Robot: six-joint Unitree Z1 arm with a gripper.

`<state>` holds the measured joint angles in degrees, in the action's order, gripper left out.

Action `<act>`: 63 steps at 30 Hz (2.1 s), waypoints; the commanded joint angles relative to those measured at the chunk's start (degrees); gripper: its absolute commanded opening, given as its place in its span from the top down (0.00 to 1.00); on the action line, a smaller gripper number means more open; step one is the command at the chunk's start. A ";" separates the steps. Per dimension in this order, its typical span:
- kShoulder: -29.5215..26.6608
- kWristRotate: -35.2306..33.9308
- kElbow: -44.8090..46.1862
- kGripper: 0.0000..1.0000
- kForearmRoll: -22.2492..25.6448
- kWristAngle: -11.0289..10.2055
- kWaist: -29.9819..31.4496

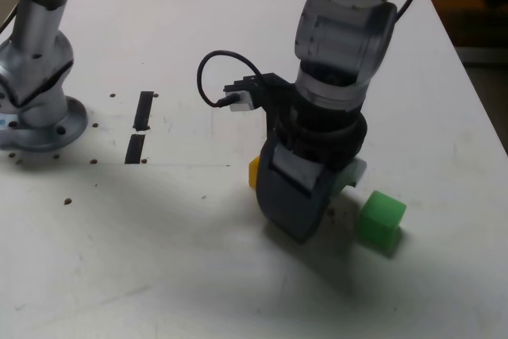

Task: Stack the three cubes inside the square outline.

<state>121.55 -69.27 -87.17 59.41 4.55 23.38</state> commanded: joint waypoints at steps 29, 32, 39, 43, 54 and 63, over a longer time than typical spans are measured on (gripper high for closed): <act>-3.16 6.13 -11.14 0.94 12.13 -6.71 -0.08; -3.68 7.53 -13.51 0.95 14.26 -7.02 -0.08; -3.51 7.69 -17.32 0.98 19.75 -7.54 -0.08; -3.85 6.00 -17.79 0.92 20.11 -7.18 -0.09; -5.01 3.83 -8.06 0.02 13.13 0.45 -0.08; -4.73 3.88 3.10 0.00 -0.15 1.81 -0.09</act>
<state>116.67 -65.40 -84.84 60.38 6.49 23.34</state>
